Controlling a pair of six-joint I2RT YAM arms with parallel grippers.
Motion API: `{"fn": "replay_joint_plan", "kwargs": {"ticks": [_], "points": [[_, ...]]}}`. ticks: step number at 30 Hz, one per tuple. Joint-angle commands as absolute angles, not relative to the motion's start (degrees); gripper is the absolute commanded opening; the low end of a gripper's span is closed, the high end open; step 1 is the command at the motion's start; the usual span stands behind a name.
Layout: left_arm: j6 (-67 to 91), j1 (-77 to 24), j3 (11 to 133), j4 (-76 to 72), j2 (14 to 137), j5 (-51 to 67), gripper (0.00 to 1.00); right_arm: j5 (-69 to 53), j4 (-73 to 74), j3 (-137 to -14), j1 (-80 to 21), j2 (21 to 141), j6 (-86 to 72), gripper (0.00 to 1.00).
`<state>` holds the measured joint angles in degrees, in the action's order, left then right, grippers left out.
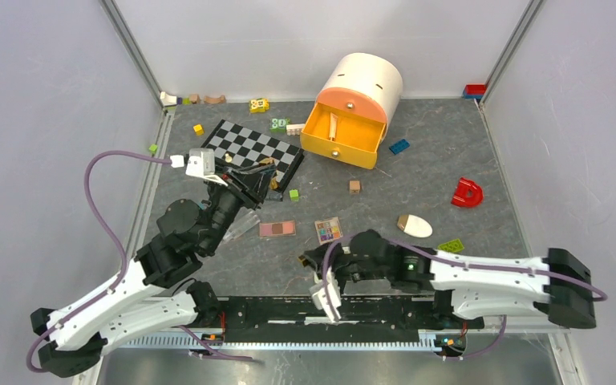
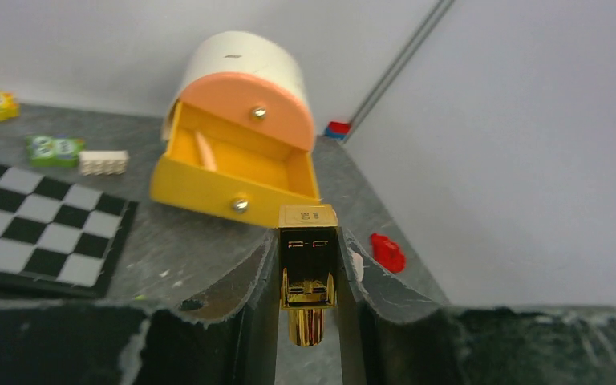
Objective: Organize the makeup
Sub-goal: Place the lipstick at the center of the board.
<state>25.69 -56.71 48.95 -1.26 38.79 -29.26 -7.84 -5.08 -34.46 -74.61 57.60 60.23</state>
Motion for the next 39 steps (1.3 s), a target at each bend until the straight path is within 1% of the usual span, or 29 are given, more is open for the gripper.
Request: {"fn": "replay_joint_plan", "kwargs": {"ticks": [1, 4, 7, 9, 13, 19, 20, 21, 22, 23, 24, 25, 26, 28, 31, 34, 36, 39], "points": [[22.7, -56.8, 51.1, 13.5, 36.9, -37.8, 0.02, -19.4, 15.1, -39.9, -73.4, 67.5, 65.5, 0.0], [22.5, -56.8, 50.7, 15.5, 35.4, -37.9, 0.02, -24.9, 21.8, -45.8, -71.1, 76.2, 70.3, 0.0], [22.9, -56.8, 51.2, 18.6, 35.2, -38.0, 0.02, -28.9, 32.7, -54.8, -69.3, 86.1, 77.5, 0.0], [23.6, -56.8, 51.4, 20.1, 35.1, -38.2, 0.02, -28.6, 39.5, -60.3, -68.8, 92.8, 81.9, 0.0], [24.1, -56.8, 51.0, 20.9, 34.2, -38.9, 0.02, -28.1, 47.3, -68.6, -68.2, 100.6, 88.6, 0.04], [24.2, -56.8, 49.9, 21.3, 32.4, -40.1, 0.02, -26.1, 52.6, -75.3, -68.2, 107.9, 92.8, 0.16], [24.4, -56.7, 49.8, 21.4, 32.1, -40.2, 0.02, -25.4, 53.0, -76.0, -68.2, 108.5, 92.8, 0.21], [24.5, -56.8, 49.7, 21.5, 32.0, -40.4, 0.02, -24.8, 53.1, -76.4, -68.2, 109.2, 92.8, 0.29], [24.6, -56.8, 49.6, 21.7, 31.8, -40.6, 0.02, -24.3, 53.2, -76.7, -68.2, 109.7, 92.8, 0.31], [24.7, -56.8, 49.6, 21.9, 31.6, -40.7, 0.02, -23.8, 53.2, -77.1, -68.2, 110.0, 92.8, 0.45], [24.8, -56.7, 49.5, 22.1, 31.4, -40.8, 0.02, -23.2, 53.3, -77.3, -68.2, 110.4, 92.8, 0.47], [24.9, -56.8, 49.4, 22.2, 31.4, -41.0, 0.02, -22.6, 53.1, -77.5, -68.2, 110.6, 92.6, 0.62], [25.0, -56.7, 49.3, 22.4, 31.2, -41.1, 0.02, -22.2, 52.9, -77.6, -68.2, 110.5, 92.4, 0.71], [25.2, -56.8, 49.2, 22.5, 31.2, -41.5, 0.02, -21.4, 51.8, -77.3, -68.2, 109.8, 91.7, 0.73], [25.0, -56.8, 49.1, 22.3, 31.4, -41.5, 0.02, -21.4, 48.6, -75.3, -68.0, 107.1, 90.3, 0.73], [24.6, -56.8, 49.4, 22.2, 31.8, -41.6, 0.02, -22.9, 40.9, -70.3, -67.9, 101.7, 85.2, 0.73], [24.3, -56.7, 49.5, 21.9, 31.9, -41.6, 0.02, -25.8, 33.1, -65.1, -67.7, 96.9, 79.4, 0.73], [24.0, -56.7, 49.7, 21.7, 32.2, -41.7, 0.02, -32.1, 16.0, -54.2, -67.7, 88.9, 66.2, 0.77]]}}
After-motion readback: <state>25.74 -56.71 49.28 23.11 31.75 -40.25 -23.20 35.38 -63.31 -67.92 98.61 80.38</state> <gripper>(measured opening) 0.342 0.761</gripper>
